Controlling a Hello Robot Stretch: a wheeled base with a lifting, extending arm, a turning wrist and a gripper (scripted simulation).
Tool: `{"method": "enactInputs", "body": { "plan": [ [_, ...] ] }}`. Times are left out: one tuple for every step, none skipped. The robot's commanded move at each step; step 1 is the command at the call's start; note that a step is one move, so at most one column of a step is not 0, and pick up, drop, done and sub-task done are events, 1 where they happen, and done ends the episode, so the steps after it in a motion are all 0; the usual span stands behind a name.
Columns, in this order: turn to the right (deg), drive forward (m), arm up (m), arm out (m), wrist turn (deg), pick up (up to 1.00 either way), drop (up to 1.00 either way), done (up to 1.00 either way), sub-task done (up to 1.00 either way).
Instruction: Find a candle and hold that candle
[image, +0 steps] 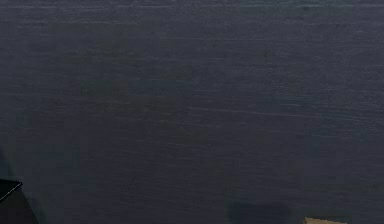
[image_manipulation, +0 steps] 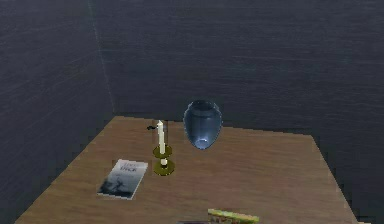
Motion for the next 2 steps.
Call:
{"method": "enactInputs", "body": {
  "plan": [
    [0.0, 0.00, 0.00, 0.36, 0.0, 0.00, 0.00, 0.00, 0.00],
    [0.0, 0.00, 0.00, 0.00, 45.0, 0.00, 0.00, 0.00, 0.00]
  ]
}}
